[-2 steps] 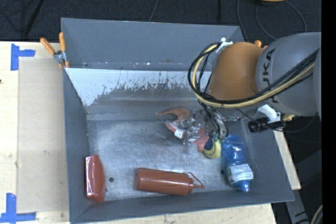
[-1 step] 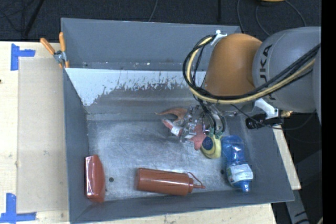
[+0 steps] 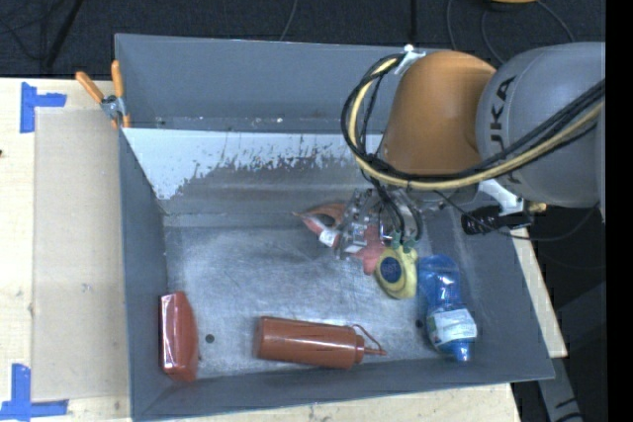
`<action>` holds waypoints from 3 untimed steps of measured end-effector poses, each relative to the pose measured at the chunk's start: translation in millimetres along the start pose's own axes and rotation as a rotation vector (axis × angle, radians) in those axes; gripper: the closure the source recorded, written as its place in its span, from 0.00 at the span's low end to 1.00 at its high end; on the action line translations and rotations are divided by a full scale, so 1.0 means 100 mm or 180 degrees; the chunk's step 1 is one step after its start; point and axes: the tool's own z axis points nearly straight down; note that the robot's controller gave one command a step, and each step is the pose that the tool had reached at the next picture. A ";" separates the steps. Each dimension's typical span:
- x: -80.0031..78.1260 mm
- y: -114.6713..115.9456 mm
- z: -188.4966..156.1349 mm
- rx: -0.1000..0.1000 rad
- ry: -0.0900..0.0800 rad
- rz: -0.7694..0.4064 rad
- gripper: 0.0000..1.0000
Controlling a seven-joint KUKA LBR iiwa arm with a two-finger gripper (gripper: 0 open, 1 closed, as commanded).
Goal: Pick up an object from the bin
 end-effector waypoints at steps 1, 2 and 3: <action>-0.01 0.07 0.89 -0.0003 -0.0010 -0.1242 1.00; -0.01 0.07 0.89 -0.0003 -0.0010 -0.1241 1.00; 0.02 0.16 0.49 0.0001 0.0015 -0.1205 1.00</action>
Offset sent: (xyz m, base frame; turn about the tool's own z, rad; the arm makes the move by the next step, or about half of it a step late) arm 0.0000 0.0000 0.0000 0.0000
